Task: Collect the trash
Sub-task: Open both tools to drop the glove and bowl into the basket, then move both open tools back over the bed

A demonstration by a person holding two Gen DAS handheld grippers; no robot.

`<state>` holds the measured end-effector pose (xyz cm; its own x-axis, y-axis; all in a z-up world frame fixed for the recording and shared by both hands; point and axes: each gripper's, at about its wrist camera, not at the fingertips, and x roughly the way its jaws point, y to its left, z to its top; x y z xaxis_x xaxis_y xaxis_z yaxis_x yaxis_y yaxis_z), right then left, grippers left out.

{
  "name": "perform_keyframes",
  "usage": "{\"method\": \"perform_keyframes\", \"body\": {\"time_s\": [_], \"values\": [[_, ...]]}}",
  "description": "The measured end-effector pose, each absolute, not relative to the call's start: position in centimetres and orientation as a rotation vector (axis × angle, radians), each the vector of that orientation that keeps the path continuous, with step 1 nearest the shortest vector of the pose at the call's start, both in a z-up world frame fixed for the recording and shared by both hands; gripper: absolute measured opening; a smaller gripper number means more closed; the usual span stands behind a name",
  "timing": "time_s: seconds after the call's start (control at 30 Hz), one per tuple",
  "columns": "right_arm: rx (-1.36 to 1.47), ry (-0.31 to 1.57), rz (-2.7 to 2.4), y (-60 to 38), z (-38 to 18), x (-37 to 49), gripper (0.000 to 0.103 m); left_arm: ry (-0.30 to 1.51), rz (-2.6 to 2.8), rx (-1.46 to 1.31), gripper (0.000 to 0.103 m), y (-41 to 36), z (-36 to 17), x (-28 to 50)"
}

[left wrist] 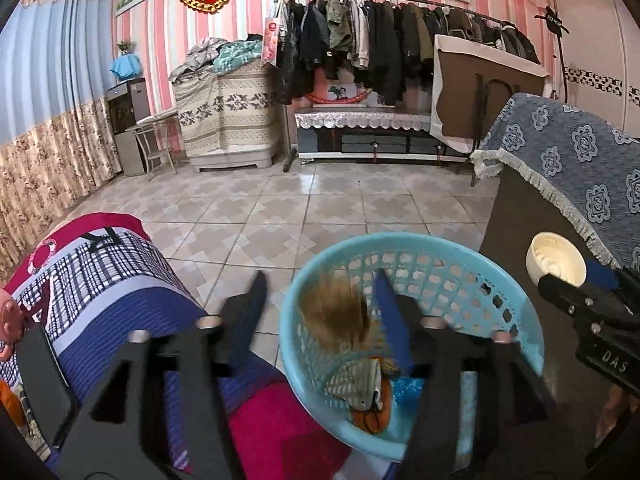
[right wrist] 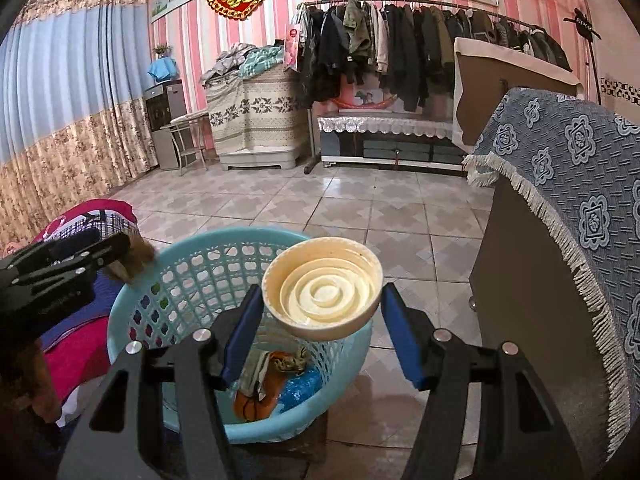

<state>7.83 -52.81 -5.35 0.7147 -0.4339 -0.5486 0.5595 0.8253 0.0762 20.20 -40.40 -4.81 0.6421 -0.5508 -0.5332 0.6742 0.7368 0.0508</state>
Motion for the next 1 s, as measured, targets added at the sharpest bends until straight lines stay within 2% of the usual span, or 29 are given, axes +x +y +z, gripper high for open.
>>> {"method": "perform_keyframes", "body": {"time_s": [0.17,0.4,0.5,0.6,0.8,1.0], "values": [[0.242,0.558,-0.538,-52.5,-5.8,9.1,0.060,0.495,-0.666,0.248,0.084,-39.1,-4.1,20.9],[0.225,0.578,-0.513,-51.6,-6.4,11.2,0.060,0.498,-0.589,0.213,0.095,-35.9,-3.6,22.0],[0.219,0.574,-0.502,-51.1,-6.2,12.4,0.061,0.496,-0.561,0.202,0.095,-34.1,-3.3,22.2],[0.214,0.568,-0.488,-50.6,-5.8,13.3,0.073,0.497,-0.536,0.182,0.095,-32.4,-2.8,22.4],[0.188,0.549,-0.482,-48.8,-4.6,13.8,0.084,0.483,-0.465,0.146,0.097,-28.1,-1.4,22.0],[0.165,0.550,-0.452,-46.2,-3.7,14.1,0.086,0.487,-0.398,0.109,0.097,-23.6,-0.5,21.4]]}}
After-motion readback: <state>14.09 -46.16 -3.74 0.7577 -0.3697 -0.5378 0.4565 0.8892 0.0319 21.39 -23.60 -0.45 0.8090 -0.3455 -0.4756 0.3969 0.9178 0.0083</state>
